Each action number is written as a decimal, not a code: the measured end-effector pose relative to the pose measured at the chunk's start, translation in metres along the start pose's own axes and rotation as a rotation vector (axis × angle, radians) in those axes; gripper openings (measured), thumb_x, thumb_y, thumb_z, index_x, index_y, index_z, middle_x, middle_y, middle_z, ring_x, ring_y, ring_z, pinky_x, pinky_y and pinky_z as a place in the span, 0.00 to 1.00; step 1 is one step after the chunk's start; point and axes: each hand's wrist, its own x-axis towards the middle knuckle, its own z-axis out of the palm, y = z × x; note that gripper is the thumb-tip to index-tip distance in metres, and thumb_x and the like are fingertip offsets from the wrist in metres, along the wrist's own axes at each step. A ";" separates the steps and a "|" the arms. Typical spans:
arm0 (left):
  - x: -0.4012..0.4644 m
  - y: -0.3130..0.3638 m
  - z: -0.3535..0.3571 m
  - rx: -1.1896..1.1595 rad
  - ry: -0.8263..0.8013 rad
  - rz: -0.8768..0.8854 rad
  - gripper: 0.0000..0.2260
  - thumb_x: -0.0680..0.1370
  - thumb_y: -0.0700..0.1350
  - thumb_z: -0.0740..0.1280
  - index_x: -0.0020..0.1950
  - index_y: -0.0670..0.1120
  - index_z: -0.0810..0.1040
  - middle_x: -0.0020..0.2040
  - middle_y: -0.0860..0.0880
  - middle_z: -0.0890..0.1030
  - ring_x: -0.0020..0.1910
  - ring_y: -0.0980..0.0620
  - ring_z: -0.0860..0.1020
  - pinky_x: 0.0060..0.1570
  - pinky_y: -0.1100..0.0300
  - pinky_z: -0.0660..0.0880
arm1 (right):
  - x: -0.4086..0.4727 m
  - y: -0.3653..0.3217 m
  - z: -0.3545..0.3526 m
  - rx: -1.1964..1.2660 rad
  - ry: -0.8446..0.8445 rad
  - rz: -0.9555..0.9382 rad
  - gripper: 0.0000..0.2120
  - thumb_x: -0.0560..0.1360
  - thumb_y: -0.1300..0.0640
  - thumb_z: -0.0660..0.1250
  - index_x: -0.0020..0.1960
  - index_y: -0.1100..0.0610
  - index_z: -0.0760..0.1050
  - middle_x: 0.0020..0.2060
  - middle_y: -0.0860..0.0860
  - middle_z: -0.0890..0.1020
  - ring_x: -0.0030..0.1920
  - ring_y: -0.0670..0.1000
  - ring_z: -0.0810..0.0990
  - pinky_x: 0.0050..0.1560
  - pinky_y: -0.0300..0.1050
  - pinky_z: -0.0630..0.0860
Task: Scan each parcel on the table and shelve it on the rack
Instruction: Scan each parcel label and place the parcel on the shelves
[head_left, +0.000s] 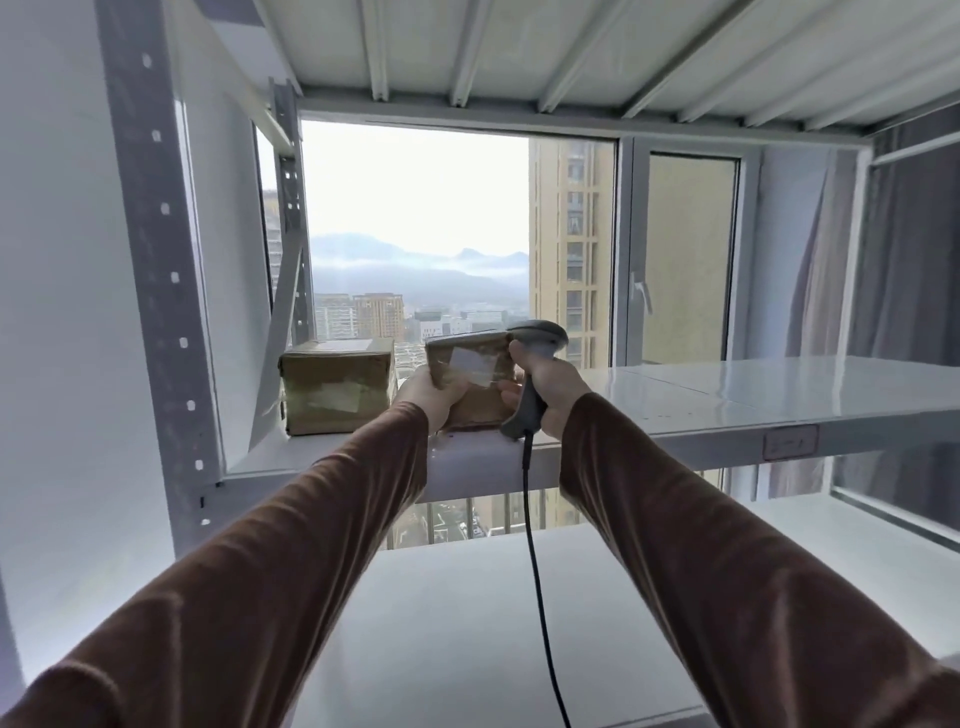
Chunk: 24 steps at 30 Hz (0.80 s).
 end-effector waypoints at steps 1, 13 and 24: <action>0.003 -0.002 0.001 0.008 -0.003 -0.008 0.18 0.81 0.50 0.72 0.67 0.42 0.79 0.62 0.43 0.84 0.61 0.43 0.81 0.66 0.49 0.76 | 0.002 -0.001 0.000 0.008 -0.003 0.020 0.14 0.78 0.50 0.74 0.52 0.61 0.78 0.46 0.56 0.81 0.42 0.55 0.84 0.37 0.45 0.83; 0.009 -0.001 0.002 0.009 0.009 -0.048 0.44 0.80 0.54 0.72 0.85 0.45 0.48 0.76 0.40 0.72 0.73 0.40 0.73 0.74 0.48 0.70 | 0.001 -0.006 -0.002 0.043 -0.012 0.026 0.22 0.78 0.52 0.74 0.64 0.64 0.75 0.43 0.54 0.76 0.42 0.55 0.82 0.57 0.54 0.83; -0.066 0.065 0.050 -0.131 0.098 0.431 0.34 0.80 0.51 0.72 0.83 0.48 0.61 0.81 0.48 0.65 0.79 0.48 0.64 0.78 0.48 0.61 | -0.077 -0.021 -0.075 -0.232 0.209 -0.394 0.17 0.80 0.52 0.71 0.65 0.58 0.75 0.53 0.53 0.84 0.45 0.53 0.84 0.44 0.49 0.81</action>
